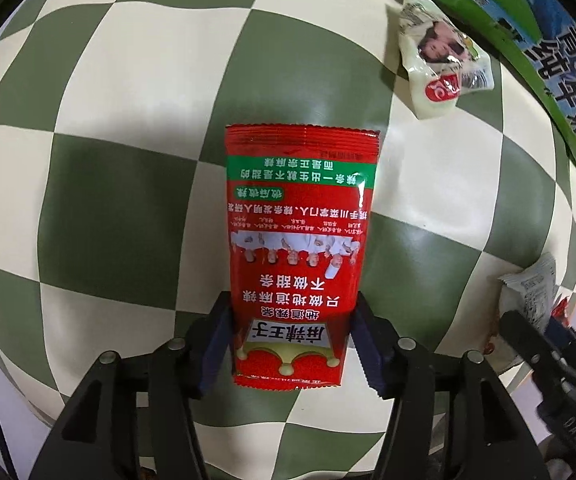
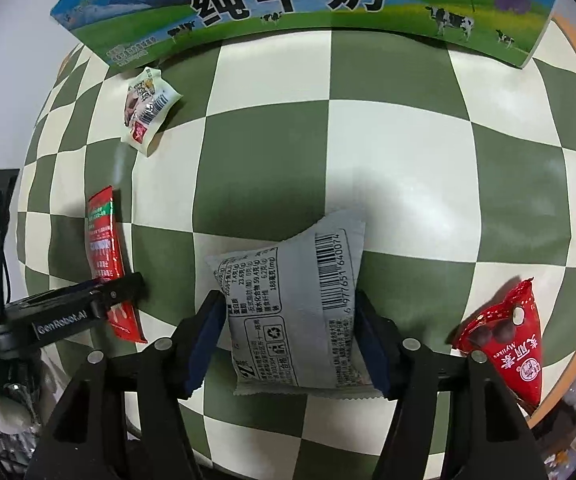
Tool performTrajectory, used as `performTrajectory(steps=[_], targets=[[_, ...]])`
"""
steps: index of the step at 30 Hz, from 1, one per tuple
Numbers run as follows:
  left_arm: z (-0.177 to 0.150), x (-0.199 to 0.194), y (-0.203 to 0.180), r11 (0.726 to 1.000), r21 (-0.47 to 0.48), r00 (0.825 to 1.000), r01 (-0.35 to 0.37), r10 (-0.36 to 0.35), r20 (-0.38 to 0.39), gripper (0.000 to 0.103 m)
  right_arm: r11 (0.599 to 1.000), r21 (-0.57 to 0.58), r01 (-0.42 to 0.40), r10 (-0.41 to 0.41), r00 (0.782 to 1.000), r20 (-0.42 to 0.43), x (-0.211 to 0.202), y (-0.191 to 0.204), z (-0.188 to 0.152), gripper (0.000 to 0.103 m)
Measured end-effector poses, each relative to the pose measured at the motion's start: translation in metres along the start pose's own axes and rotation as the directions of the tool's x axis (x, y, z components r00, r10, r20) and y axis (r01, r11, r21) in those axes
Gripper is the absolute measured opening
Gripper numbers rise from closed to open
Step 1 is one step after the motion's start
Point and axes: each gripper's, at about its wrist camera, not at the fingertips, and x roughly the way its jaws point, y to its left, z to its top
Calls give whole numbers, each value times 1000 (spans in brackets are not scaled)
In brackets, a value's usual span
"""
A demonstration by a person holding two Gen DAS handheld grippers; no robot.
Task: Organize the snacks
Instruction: 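Carry both packets into the cardboard box and open both tools to release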
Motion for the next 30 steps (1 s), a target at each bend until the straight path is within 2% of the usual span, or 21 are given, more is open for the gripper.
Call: performTrajectory(steps=[5, 7, 8, 13, 18, 22, 26, 29, 30], targets=[[-4, -7, -1, 999, 19, 999, -34, 33, 26, 47, 999, -34, 32, -32, 999, 8, 3, 11, -6, 68], [-5, -14, -5, 998, 38, 998, -45, 44, 35, 45, 998, -49, 44, -43, 999, 23, 1, 14, -9, 59], [-6, -17, -7, 998, 46, 998, -46, 44, 39, 44, 998, -53, 41, -39, 999, 27, 1, 14, -10, 58], [-8, -47, -25, 995, 99, 997, -23, 15, 80, 44, 999, -40, 15, -13, 999, 46, -7, 14, -13, 56], [-5, -101, -56, 986, 166, 987, 24, -49, 150, 44, 999, -19, -43, 45, 993, 106, -39, 5, -8, 56], [8, -153, -84, 969, 232, 969, 84, -134, 209, 44, 995, 8, -102, 99, 978, 181, -81, -6, 2, 56], [41, -192, -113, 947, 299, 949, 117, -196, 248, 44, 987, 19, -162, 150, 949, 276, -131, -13, 22, 56], [74, -217, -130, 936, 339, 936, 91, -197, 290, 44, 980, 20, -200, 182, 925, 332, -167, -27, 51, 56], [85, -214, -139, 935, 345, 934, 81, -192, 301, 44, 980, 17, -197, 179, 920, 349, -175, -31, 60, 56]])
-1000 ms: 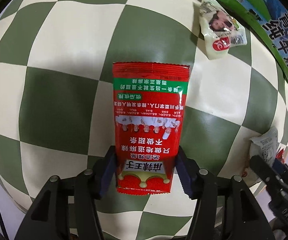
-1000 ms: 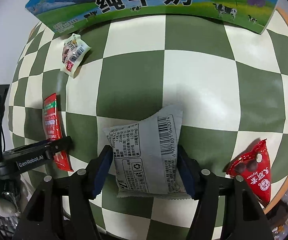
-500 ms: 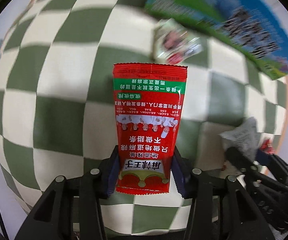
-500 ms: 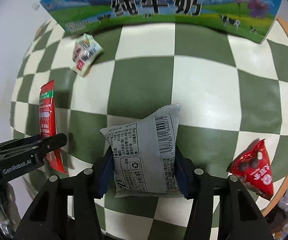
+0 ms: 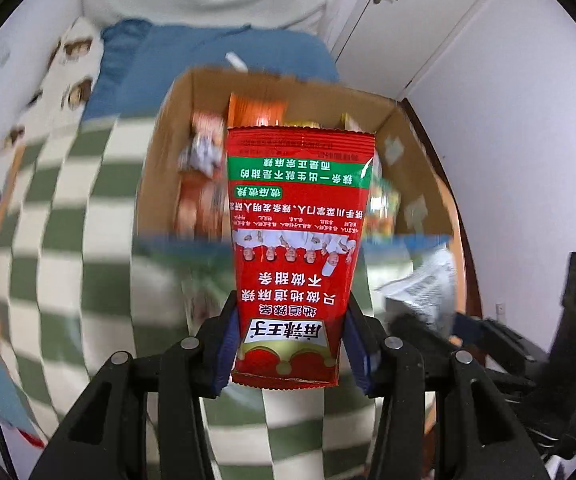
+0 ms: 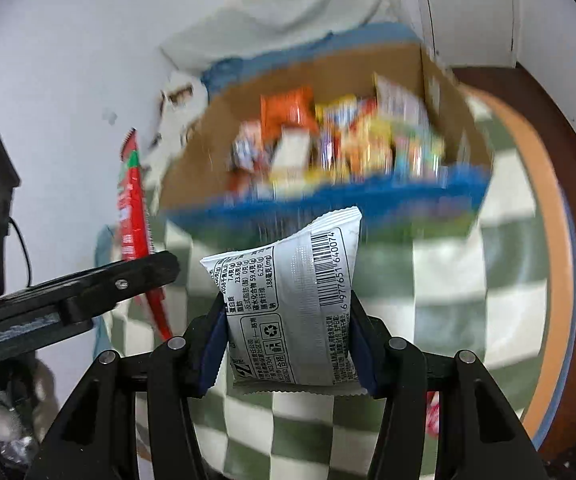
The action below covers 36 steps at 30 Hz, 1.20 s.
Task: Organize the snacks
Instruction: 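Carry both packets into the cardboard box and open both tools to release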
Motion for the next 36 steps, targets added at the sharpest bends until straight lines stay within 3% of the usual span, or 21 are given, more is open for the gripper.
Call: performTrajectory(steps=[3, 6, 13, 20, 22, 23, 25, 26, 27, 36], targets=[[40, 12, 1, 998, 35, 998, -58, 58, 13, 44, 999, -10, 34, -33, 998, 53, -3, -4, 40, 56], [76, 42, 11, 995, 26, 995, -100, 100, -28, 44, 998, -5, 61, -61, 996, 64, 6, -13, 82, 56], [123, 108, 41, 984, 3, 974, -178, 177, -138, 44, 989, 6, 149, -149, 989, -9, 66, -35, 145, 56], [144, 147, 60, 973, 2, 951, -229, 224, -215, 47, 982, 27, 188, -183, 975, -126, 124, -56, 160, 58], [145, 158, 66, 973, -16, 940, -230, 218, -262, 50, 978, 30, 206, -198, 965, -174, 138, -62, 161, 79], [145, 161, 69, 974, -37, 940, -223, 205, -272, 55, 976, 31, 214, -203, 959, -199, 144, -64, 161, 98], [146, 164, 71, 978, -52, 945, -202, 181, -271, 72, 982, 36, 185, -173, 960, -220, 149, -64, 160, 98], [146, 164, 71, 978, -49, 946, -205, 185, -267, 87, 980, 37, 196, -183, 957, -227, 148, -63, 159, 98], [146, 164, 71, 978, -47, 947, -205, 186, -261, 91, 980, 35, 196, -183, 956, -230, 148, -62, 158, 98], [131, 139, 61, 979, -68, 963, -193, 175, -205, 95, 975, 23, 222, -213, 956, -200, 132, -57, 151, 98]])
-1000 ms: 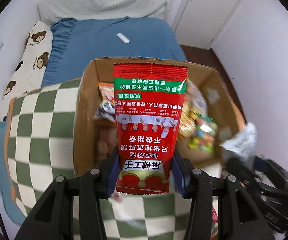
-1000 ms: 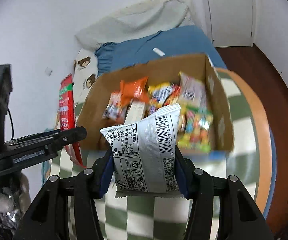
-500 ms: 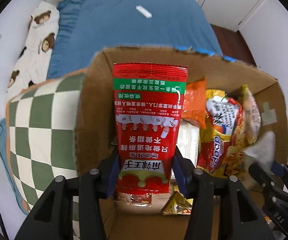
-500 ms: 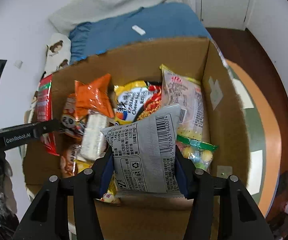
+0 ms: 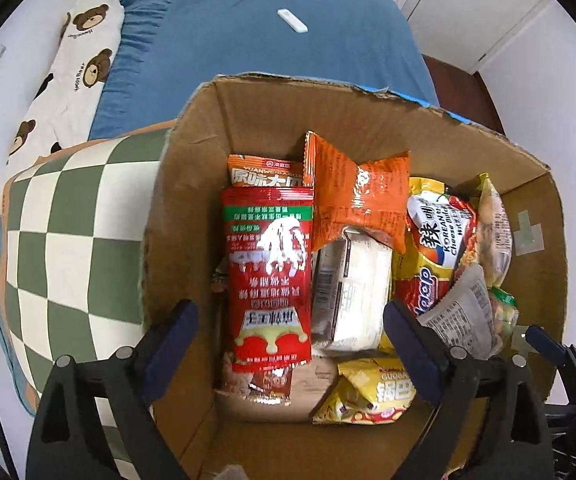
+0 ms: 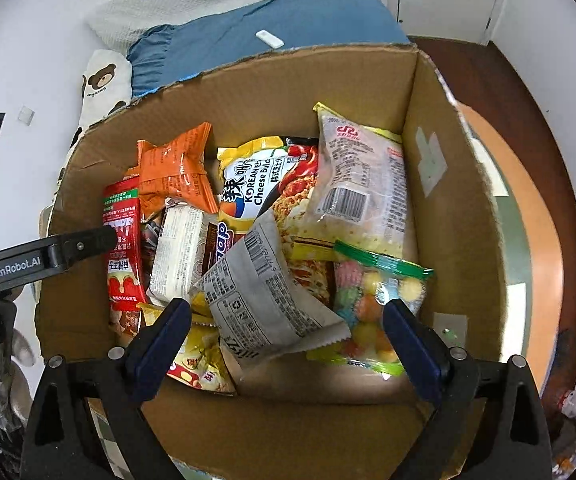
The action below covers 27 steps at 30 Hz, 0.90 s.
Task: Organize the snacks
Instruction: 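Carry both packets into the cardboard box and open both tools to release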
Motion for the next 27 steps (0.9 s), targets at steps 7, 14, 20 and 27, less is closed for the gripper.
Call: performTrajectory(steps=[7, 14, 20, 27], targets=[[-40, -36, -5, 1000, 0, 993, -18, 18, 121, 95, 999, -28, 42, -40, 997, 73, -31, 6, -21, 98], [-85, -70, -12, 998, 26, 974, -49, 42, 223, 95, 996, -61, 65, -54, 985, 165, -72, 9, -48, 98], [-115, -98, -15, 997, 42, 951, -58, 43, 305, 95, 992, -95, 80, -56, 970, 236, -100, 15, -74, 98], [-151, -137, -19, 998, 47, 912, -52, 29, 409, 95, 990, -111, 82, -42, 944, 327, -143, 21, -103, 98]])
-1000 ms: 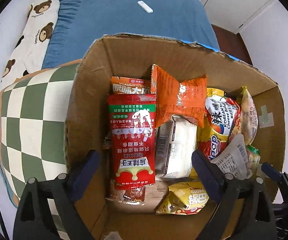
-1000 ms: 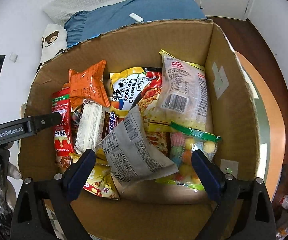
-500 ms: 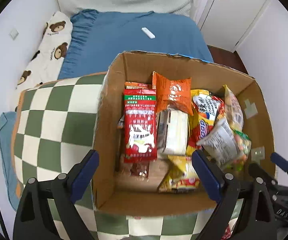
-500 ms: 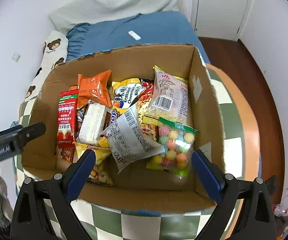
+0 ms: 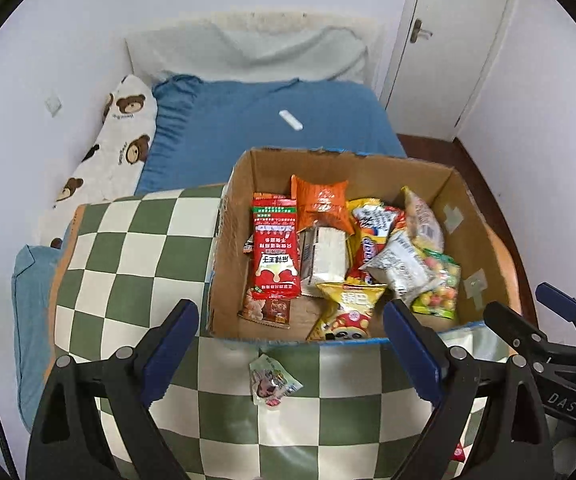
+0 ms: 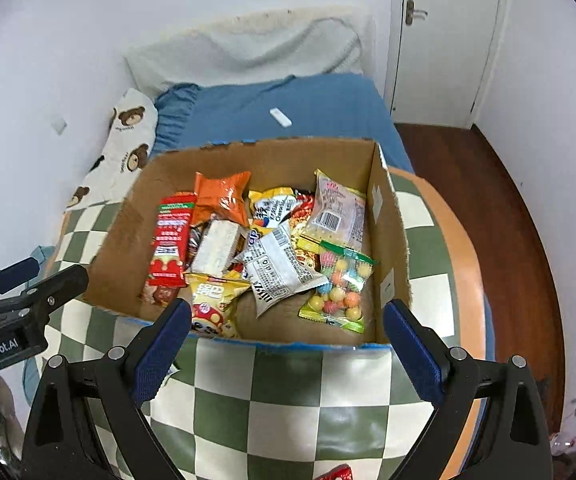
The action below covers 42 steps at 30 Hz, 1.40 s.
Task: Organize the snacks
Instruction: 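Carry both packets into the cardboard box and open both tools to release, then grasp the clear green-printed snack bag with the left tool while the right tool grasps the red triangular packet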
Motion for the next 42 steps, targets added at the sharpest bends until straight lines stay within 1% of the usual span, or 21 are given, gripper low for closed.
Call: performTrajectory(steps=[5, 11, 17, 20, 24, 28, 31, 33, 36, 38, 41, 42], targets=[[-14, -31, -4, 1000, 8, 998, -6, 6, 70, 95, 1000, -12, 5, -4, 998, 60, -31, 5, -12, 98], [-30, -66, -11, 1000, 25, 989, -15, 11, 146, 95, 1000, -28, 7, -3, 991, 136, -70, 11, -26, 98], [-43, -83, -16, 1000, 28, 985, -11, 6, 173, 95, 1000, -27, 11, -5, 977, 215, -104, 15, -37, 98], [-49, -85, -16, 1000, 21, 983, -15, 11, 181, 95, 1000, -13, 6, -3, 974, 228, -112, 15, -43, 98], [-58, -82, -14, 1000, 7, 987, -12, 11, 162, 95, 1000, 18, -24, 19, 977, 212, -111, 9, -54, 98], [-73, -67, -12, 1000, -1, 993, -16, 16, 113, 95, 995, 72, -64, 54, 989, 135, -94, -5, -69, 98], [-90, -49, -10, 1000, -1, 999, -21, 21, 50, 95, 985, 152, -83, 79, 996, 32, -68, -27, -91, 98], [-104, -34, -9, 1000, 5, 1000, -30, 30, 4, 95, 974, 212, -75, 86, 995, -45, -49, -45, -111, 98], [-125, -9, -7, 999, 18, 996, -46, 48, -69, 95, 963, 265, -40, 86, 983, -164, -21, -67, -143, 98], [-137, 8, -5, 999, 16, 991, -47, 49, -125, 95, 946, 324, -26, 104, 969, -225, -4, -83, -166, 98], [-154, 35, 4, 998, -2, 977, -58, 57, -205, 95, 905, 426, -19, 157, 944, -291, 23, -101, -198, 98], [-157, 41, 7, 998, -5, 973, -64, 61, -224, 95, 901, 433, -10, 156, 941, -301, 31, -103, -206, 98]])
